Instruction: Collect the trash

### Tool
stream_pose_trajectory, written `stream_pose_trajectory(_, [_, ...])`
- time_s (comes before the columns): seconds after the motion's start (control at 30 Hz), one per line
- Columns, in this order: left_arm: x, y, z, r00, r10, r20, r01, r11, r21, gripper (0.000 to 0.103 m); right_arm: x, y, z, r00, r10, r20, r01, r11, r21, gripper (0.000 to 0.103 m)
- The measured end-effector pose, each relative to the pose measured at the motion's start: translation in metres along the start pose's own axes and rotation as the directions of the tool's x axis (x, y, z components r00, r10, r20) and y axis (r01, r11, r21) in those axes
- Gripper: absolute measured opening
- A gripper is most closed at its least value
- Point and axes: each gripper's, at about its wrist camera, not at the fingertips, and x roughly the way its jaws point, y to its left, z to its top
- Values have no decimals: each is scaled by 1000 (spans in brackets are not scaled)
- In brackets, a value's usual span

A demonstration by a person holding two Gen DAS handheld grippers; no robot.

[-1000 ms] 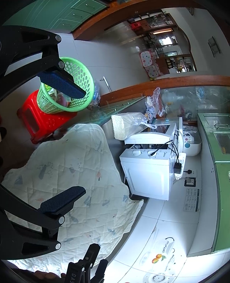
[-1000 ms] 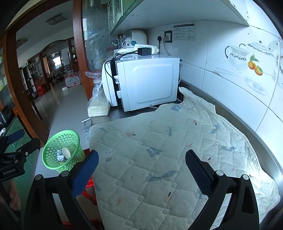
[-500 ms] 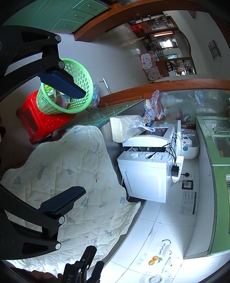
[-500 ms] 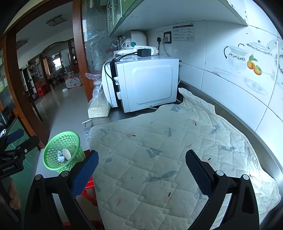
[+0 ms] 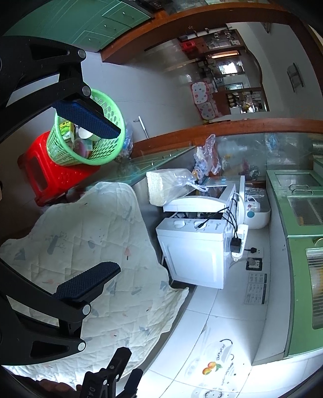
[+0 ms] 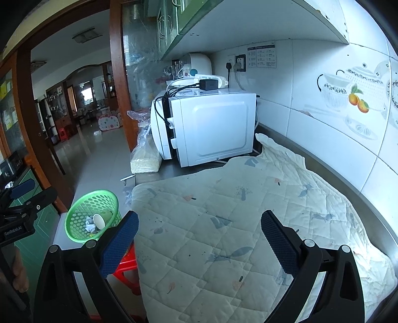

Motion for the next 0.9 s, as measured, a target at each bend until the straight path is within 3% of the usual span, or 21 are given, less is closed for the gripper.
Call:
stream_pose_trajectory(0.53, [-3,-4,-3,999,37,21,-37,999,-1,98,1,3,-2,1000,6,-1,-6,1000,-3,96])
stream_pose_trajectory(0.9, [3,-6,-6,1000,11,-7,-11,1000,-3,98,2,2,-4,1000,3,0,-3,1000,7,96])
